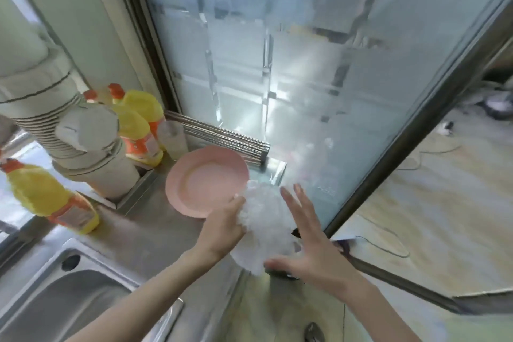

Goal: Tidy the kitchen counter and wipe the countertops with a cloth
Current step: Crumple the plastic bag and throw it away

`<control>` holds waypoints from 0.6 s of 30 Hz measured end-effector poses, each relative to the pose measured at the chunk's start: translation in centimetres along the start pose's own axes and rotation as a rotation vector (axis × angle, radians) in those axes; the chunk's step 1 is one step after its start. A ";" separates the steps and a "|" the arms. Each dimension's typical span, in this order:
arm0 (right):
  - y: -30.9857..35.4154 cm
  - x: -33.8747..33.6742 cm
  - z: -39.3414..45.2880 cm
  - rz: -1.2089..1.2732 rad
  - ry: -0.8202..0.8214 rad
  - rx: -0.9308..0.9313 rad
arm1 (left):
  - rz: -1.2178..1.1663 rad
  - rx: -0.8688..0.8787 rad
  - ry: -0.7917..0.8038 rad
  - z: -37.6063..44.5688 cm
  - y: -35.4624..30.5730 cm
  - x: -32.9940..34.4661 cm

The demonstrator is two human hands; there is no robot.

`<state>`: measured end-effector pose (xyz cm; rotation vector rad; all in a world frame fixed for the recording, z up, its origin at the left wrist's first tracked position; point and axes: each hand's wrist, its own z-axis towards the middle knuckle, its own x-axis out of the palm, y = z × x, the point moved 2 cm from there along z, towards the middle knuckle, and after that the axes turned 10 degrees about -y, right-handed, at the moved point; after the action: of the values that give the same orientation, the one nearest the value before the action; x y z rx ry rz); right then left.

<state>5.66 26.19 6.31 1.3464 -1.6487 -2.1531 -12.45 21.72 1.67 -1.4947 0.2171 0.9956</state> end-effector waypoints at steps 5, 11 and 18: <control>-5.5 -1.9 -0.9 -0.341 -0.068 0.012 | -0.322 -0.200 0.290 1.6 -5.7 8.1; -15.4 -5.8 -1.7 -0.236 -0.200 0.154 | -0.565 -0.397 0.530 1.9 -8.2 16.5; -29.8 -2.8 -0.4 -0.110 -0.078 0.355 | -0.227 -0.450 0.537 0.1 0.1 25.6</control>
<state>19.56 39.47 -16.65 1.4870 -2.1141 -2.0613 3.05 32.32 -15.75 -2.1343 0.2047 0.4573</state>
